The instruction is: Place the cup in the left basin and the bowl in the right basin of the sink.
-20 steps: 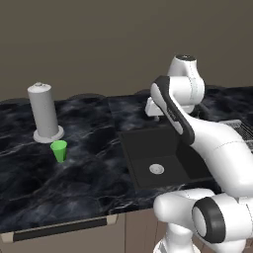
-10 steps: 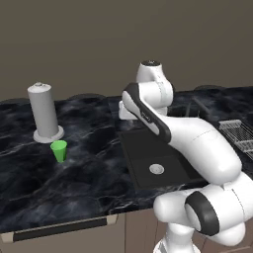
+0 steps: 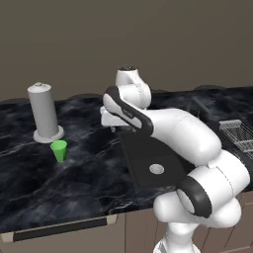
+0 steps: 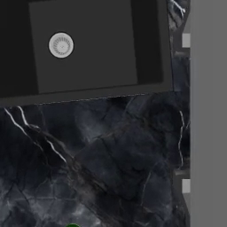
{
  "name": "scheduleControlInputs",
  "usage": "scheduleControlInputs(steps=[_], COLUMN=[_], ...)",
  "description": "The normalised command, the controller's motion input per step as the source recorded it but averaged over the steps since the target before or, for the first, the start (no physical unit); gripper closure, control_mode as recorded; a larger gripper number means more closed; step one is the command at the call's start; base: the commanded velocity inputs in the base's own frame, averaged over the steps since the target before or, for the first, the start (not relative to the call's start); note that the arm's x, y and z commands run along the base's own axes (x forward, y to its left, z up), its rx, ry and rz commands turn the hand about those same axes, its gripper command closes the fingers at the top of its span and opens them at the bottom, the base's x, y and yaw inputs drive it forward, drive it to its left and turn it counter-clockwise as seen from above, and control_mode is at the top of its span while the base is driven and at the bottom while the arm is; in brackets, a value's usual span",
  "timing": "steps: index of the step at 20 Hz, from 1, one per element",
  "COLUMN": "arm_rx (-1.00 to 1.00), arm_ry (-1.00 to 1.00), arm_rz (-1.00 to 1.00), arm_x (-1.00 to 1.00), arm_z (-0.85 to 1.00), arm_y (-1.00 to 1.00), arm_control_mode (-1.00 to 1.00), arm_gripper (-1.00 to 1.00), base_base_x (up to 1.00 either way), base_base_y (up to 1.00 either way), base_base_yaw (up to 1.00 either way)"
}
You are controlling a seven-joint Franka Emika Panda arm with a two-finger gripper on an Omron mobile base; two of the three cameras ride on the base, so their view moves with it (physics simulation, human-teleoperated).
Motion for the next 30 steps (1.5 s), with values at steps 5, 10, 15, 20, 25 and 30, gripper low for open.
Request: scheduleControlInputs(steps=[5, 10, 15, 20, 25, 30], arm_rx=[0.0, -0.01, -0.01, 0.0, 0.01, 0.0], arm_ry=[0.1, 0.01, -0.05, 0.0, 0.0, 0.0], arm_rz=[0.01, 0.04, -0.02, -0.05, -0.05, -0.07], arm_x=[0.31, 0.19, 0.2, 0.16, 0.16, 0.22], arm_z=[-0.28, -0.02, -0.09, -0.29, -0.3, -0.1], arm_y=[0.75, 0.53, 0.34, 0.31, 0.38, 0.34], arm_control_mode=[-1.0, -1.0, -1.0, -1.0, -1.0, -1.0], arm_gripper=[-1.0, -1.0, -1.0, -1.0, -1.0, -1.0], base_base_x=[0.0, 0.0, 0.0, 0.0, 0.0, 0.0], base_base_y=[0.0, 0.0, 0.0, 0.0, 0.0, 0.0], base_base_yaw=[0.0, 0.0, 0.0, 0.0, 0.0, 0.0])
